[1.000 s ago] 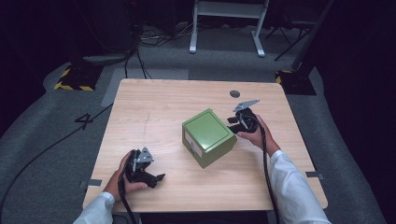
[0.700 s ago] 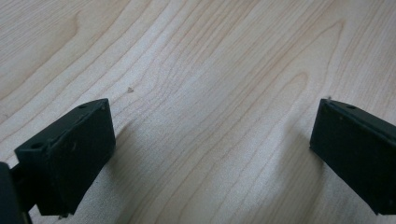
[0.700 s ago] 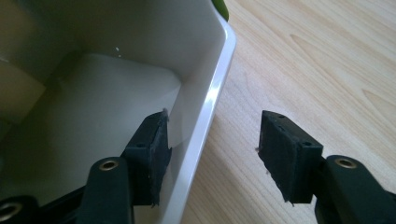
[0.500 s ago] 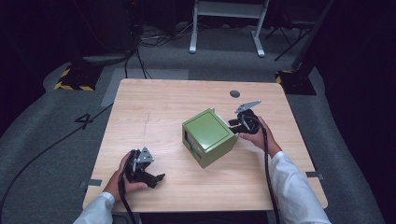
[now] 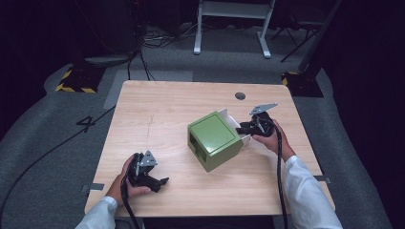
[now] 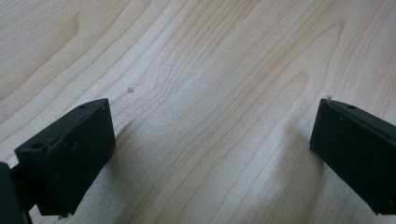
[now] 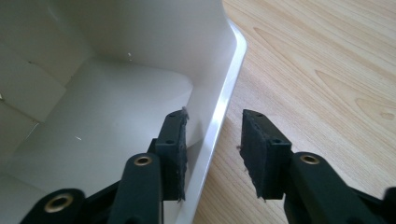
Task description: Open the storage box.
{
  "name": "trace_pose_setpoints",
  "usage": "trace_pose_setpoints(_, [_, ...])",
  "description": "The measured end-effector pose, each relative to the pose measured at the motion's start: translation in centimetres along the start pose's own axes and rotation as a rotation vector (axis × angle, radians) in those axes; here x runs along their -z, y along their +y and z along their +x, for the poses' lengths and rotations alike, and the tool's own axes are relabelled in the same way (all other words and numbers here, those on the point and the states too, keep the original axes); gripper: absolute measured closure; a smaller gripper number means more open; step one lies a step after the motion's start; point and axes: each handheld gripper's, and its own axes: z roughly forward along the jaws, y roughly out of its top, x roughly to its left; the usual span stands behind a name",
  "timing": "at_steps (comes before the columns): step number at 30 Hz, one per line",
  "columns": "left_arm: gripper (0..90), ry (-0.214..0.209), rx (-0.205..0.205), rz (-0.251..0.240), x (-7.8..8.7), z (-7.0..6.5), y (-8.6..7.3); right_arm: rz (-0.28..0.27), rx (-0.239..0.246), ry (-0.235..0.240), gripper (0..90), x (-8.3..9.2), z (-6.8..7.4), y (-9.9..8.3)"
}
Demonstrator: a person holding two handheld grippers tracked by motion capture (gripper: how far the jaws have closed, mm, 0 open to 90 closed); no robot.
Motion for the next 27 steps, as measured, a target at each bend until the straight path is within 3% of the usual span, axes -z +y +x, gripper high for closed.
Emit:
trace_pose_setpoints(13, [0.3,0.000,0.000,0.000,0.0,0.0,0.0,-0.047,-0.035,-0.018,67.4,0.7,-1.5,-1.6])
trace_pose_setpoints(27, [0.3,-0.001,0.002,0.000,0.0,0.0,0.0,-0.058,-0.073,-0.080,68.3,1.3,-2.8,-2.6])
